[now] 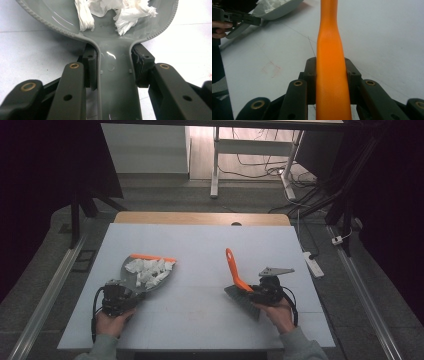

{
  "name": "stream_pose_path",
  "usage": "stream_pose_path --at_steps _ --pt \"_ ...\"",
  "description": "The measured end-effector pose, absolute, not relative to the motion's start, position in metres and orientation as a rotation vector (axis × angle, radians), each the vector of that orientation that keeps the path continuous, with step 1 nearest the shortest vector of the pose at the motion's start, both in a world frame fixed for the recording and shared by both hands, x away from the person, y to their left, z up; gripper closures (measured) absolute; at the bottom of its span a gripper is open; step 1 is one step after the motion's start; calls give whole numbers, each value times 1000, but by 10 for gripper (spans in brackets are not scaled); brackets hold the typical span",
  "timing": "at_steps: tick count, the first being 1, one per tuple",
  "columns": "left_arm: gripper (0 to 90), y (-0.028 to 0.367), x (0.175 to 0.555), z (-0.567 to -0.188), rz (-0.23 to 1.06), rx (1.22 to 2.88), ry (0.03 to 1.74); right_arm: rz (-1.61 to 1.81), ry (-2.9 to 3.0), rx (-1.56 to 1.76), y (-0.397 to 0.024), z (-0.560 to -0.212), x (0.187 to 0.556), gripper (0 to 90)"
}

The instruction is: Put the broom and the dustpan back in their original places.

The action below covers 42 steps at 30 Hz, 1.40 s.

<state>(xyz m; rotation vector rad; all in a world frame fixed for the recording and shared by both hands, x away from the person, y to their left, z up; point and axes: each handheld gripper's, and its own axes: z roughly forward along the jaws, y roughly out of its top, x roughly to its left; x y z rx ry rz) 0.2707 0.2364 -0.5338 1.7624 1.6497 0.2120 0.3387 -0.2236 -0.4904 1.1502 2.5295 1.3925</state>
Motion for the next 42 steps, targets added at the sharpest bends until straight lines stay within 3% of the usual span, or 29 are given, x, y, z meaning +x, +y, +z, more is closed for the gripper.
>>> stream_pose_path --at_steps 17,23,30,42 --pt "599 231 274 -537 227 1757 1691 1275 2512 1280 -241 -506 361 676" --pt "516 230 273 -536 226 1772 1674 1225 2506 1261 -245 -508 365 612" --pt "340 232 268 -532 269 1768 1653 1141 2497 1272 -247 -513 369 511" --pt "295 235 253 -515 391 1848 1516 1047 2437 1289 -252 -513 368 444"
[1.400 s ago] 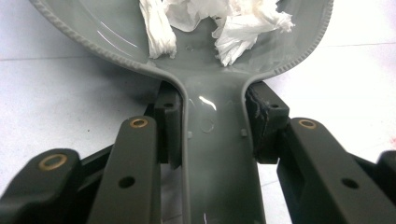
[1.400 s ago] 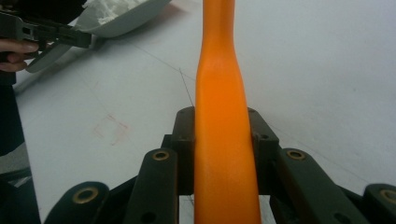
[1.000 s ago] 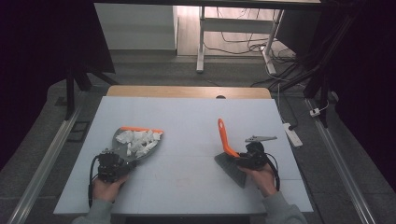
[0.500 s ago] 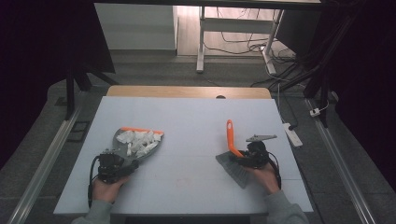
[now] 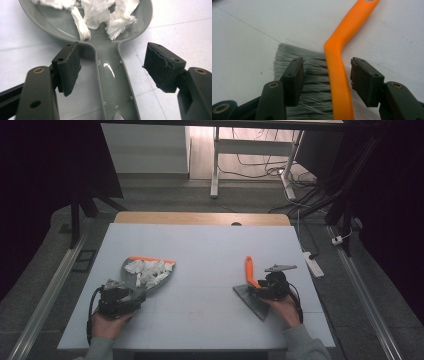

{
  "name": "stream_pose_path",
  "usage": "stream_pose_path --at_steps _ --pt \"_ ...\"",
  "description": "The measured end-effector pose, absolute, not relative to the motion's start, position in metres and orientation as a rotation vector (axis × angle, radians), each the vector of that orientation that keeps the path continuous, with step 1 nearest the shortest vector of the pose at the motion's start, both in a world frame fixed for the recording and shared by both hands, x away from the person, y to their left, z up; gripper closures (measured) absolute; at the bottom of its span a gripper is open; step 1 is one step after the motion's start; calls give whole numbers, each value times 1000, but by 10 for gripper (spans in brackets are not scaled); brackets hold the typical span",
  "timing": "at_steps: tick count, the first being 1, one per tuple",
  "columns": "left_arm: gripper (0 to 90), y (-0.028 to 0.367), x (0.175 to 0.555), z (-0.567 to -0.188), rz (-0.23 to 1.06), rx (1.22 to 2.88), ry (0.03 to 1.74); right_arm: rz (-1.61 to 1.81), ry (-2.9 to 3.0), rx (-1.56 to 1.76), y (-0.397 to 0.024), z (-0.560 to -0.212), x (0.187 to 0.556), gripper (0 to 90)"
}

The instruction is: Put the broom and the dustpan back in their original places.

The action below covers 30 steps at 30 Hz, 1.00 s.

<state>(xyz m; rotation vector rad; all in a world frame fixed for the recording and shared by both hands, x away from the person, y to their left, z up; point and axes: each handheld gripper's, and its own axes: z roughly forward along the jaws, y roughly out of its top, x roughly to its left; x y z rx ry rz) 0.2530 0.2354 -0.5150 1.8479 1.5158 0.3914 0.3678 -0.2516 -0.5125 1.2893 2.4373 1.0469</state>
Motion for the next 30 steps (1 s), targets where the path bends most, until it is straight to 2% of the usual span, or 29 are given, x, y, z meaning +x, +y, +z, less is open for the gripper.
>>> stream_pose_path --at_steps 5,12,18,30 --pt "298 235 248 -509 416 1887 1426 1051 2392 1239 -253 -506 362 448" --pt "316 240 248 -507 323 1922 1299 1060 2397 1065 -251 -498 349 481" --pt "317 246 244 -508 278 1919 1249 1107 2419 989 -253 -498 340 482" --pt "313 242 236 -510 274 1958 1140 1169 2362 888 -277 -498 315 482"
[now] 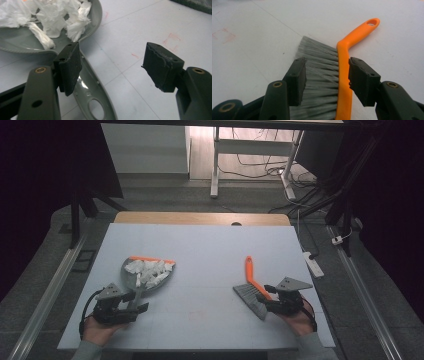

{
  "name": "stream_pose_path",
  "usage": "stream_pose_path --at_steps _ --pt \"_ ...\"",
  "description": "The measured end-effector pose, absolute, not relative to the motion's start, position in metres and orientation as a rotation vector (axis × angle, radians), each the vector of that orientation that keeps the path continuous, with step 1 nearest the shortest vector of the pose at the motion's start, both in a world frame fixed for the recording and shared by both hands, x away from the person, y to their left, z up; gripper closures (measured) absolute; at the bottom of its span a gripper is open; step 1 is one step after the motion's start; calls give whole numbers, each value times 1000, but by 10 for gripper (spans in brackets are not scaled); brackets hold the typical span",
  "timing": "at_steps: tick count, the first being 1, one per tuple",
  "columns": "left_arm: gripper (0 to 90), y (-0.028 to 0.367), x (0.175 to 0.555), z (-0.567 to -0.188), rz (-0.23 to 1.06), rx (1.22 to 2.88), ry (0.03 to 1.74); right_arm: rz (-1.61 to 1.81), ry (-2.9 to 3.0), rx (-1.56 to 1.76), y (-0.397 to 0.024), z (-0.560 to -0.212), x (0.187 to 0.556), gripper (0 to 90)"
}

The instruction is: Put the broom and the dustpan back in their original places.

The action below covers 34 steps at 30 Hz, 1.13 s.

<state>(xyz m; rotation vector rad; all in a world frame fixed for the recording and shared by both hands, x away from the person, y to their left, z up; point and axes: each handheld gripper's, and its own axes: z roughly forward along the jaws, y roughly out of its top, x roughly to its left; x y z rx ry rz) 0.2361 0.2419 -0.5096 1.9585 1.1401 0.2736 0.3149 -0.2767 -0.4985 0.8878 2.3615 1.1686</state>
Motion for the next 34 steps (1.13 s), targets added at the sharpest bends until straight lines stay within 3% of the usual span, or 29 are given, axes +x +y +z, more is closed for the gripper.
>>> stream_pose_path --at_steps 34 --pt "314 239 238 -513 265 1966 1141 1223 2355 805 -277 -493 307 486"
